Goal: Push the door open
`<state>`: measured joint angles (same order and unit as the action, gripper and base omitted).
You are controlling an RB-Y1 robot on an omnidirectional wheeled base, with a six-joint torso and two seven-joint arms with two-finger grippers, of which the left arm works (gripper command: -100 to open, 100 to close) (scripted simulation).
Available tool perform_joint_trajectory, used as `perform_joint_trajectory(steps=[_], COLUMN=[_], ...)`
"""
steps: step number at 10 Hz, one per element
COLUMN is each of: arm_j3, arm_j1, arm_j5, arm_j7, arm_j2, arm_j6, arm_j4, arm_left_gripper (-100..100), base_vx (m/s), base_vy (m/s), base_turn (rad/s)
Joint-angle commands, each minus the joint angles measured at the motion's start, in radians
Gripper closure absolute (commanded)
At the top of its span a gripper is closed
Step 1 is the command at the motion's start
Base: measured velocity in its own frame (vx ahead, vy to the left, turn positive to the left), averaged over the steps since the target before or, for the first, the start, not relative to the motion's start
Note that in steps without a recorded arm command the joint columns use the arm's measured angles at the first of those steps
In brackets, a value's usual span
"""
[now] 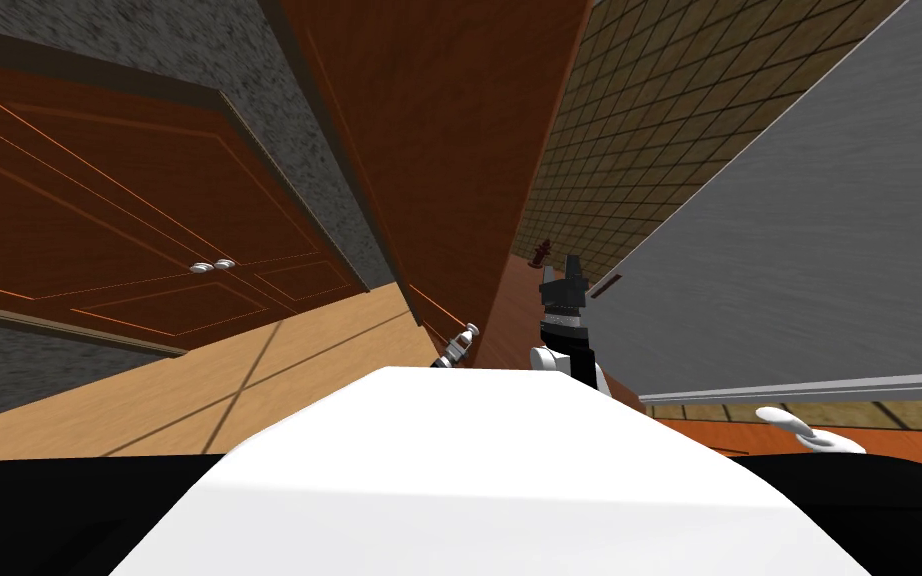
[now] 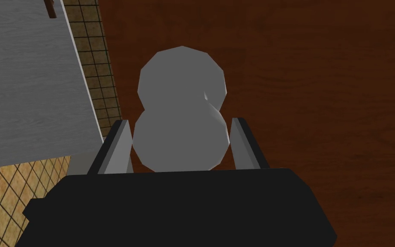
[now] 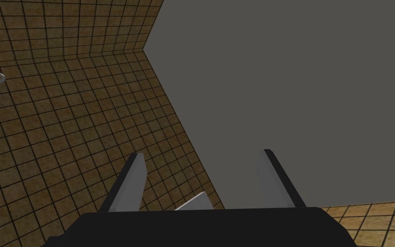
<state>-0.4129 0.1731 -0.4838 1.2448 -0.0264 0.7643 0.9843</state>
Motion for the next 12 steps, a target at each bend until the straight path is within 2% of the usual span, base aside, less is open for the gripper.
perform_joint_trajectory(steps=[1, 5, 9, 10, 12], arm_j3=[0.003, 0.01, 0.02, 0.02, 0.026], arm_j1=[-0.004, -0.015, -0.03, -0.03, -0.039], arm_j5=[0.011, 0.044, 0.09, 0.09, 0.117], arm_j7=[-0.028, -0.114, -0.223, -0.229, -0.289], arm_j2=[-0.002, -0.011, -0.021, -0.021, -0.027], arm_j6=[0.002, 0.005, 0.01, 0.01, 0.012], arm_j4=[-0.002, -0.013, -0.03, -0.03, -0.039], arm_left_gripper=[100, 100, 100, 100, 100], base_vx=[0.009, 0.011, 0.015, 0.015, 0.019], base_vy=[-0.017, -0.025, -0.035, -0.023, -0.02], base_turn=[-0.02, -0.031, -0.046, -0.005, -0.044])
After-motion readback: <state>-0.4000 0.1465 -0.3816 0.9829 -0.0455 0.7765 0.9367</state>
